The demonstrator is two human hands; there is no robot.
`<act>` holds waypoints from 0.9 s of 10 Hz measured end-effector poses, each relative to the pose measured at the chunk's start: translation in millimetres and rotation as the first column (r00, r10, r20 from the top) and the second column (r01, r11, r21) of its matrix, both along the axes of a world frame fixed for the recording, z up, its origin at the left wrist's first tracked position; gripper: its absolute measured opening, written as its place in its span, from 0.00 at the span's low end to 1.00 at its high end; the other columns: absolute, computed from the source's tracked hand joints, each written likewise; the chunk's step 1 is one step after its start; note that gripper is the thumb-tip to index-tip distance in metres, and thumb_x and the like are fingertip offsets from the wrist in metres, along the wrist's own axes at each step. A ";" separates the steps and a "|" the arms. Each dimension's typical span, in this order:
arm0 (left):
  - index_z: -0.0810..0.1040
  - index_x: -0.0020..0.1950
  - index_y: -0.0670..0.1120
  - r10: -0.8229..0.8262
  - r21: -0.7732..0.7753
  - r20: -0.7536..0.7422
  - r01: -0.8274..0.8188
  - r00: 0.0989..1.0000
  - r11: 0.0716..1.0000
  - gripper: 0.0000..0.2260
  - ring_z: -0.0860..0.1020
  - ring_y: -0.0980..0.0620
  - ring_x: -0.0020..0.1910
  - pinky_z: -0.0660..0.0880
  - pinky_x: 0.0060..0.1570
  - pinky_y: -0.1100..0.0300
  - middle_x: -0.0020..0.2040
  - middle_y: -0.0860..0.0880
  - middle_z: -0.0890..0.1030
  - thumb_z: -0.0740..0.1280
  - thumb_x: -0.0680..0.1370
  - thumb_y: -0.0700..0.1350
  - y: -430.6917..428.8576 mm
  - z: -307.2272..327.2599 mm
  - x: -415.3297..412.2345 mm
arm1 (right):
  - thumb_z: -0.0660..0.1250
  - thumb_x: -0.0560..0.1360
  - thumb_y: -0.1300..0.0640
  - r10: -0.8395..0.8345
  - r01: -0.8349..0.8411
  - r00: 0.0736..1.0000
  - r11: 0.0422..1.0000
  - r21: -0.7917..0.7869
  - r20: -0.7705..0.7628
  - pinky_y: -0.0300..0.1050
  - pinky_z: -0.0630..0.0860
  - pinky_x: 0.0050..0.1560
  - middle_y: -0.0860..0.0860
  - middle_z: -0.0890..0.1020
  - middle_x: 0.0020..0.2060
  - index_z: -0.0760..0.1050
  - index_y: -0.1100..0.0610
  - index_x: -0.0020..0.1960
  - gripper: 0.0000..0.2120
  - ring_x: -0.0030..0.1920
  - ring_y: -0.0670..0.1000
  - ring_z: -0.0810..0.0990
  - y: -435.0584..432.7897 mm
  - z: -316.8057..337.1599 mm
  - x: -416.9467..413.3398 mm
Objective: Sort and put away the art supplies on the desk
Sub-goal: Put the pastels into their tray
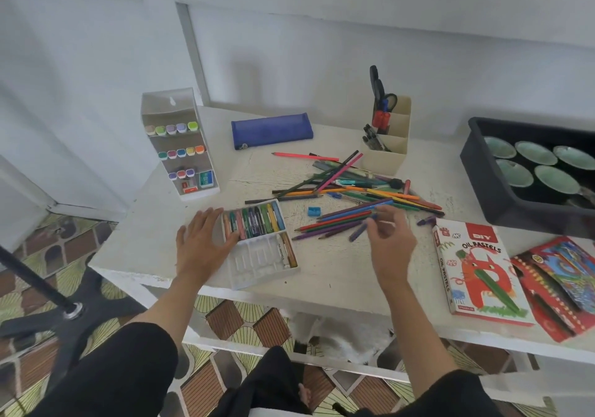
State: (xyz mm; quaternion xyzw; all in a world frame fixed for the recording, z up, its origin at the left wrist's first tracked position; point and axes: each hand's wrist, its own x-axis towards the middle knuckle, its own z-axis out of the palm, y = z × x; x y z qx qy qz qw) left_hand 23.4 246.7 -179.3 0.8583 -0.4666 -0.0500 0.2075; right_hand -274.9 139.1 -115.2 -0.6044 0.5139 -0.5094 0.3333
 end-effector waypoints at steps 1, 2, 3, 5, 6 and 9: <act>0.63 0.74 0.53 0.001 -0.002 -0.005 -0.001 1.000 1.000 0.28 0.56 0.51 0.76 0.50 0.73 0.46 0.75 0.52 0.63 0.62 0.77 0.61 0.0 1.0 0.0 | 0.69 0.72 0.69 0.214 -0.218 0.976 0.970 0.110 0.047 0.30 0.76 0.42 0.47 0.79 0.40 0.74 0.57 0.51 0.11 0.39 0.41 0.80 18.5 1.8 33.6; 0.64 0.73 0.53 0.001 -0.010 -0.007 -0.001 1.000 1.000 0.27 0.56 0.51 0.76 0.50 0.73 0.46 0.75 0.51 0.63 0.63 0.77 0.61 -0.2 1.7 -0.8 | 0.69 0.72 0.67 0.388 -0.382 0.922 0.910 0.161 0.000 0.29 0.75 0.42 0.46 0.80 0.39 0.76 0.57 0.50 0.09 0.38 0.40 0.80 31.2 -0.7 65.3; 0.64 0.73 0.53 0.003 -0.019 -0.014 -0.003 1.000 1.000 0.28 0.56 0.52 0.76 0.50 0.73 0.46 0.75 0.52 0.64 0.63 0.76 0.60 0.4 2.0 -1.1 | 0.70 0.72 0.65 0.462 -0.447 0.874 0.886 0.125 -0.148 0.27 0.73 0.41 0.50 0.80 0.40 0.78 0.60 0.50 0.07 0.39 0.43 0.77 36.3 -9.4 88.6; 0.64 0.73 0.53 -0.001 -0.028 -0.015 0.000 1.000 1.000 0.28 0.57 0.52 0.76 0.50 0.73 0.46 0.75 0.52 0.64 0.62 0.76 0.62 1.1 1.8 -0.6 | 0.69 0.74 0.59 0.444 -0.476 0.715 0.875 0.090 -0.539 0.44 0.71 0.51 0.51 0.79 0.47 0.77 0.56 0.57 0.12 0.50 0.50 0.70 36.5 -26.1 104.1; 0.65 0.73 0.53 -0.001 -0.033 -0.016 0.000 1.000 0.999 0.28 0.57 0.52 0.76 0.50 0.73 0.46 0.75 0.52 0.64 0.62 0.76 0.62 1.0 1.2 -0.4 | 0.71 0.72 0.52 0.378 -0.424 0.676 0.902 0.086 -0.633 0.46 0.69 0.53 0.51 0.75 0.54 0.74 0.52 0.63 0.20 0.56 0.53 0.68 37.2 -30.8 105.5; 0.63 0.74 0.53 0.007 -0.022 -0.018 -0.007 1.000 1.000 0.28 0.55 0.52 0.76 0.49 0.74 0.47 0.75 0.53 0.62 0.62 0.76 0.62 0.8 1.2 -0.6 | 0.74 0.67 0.52 0.237 -0.396 0.680 0.915 -0.075 -0.694 0.45 0.71 0.44 0.54 0.74 0.49 0.78 0.53 0.54 0.16 0.50 0.56 0.73 39.5 -40.1 105.0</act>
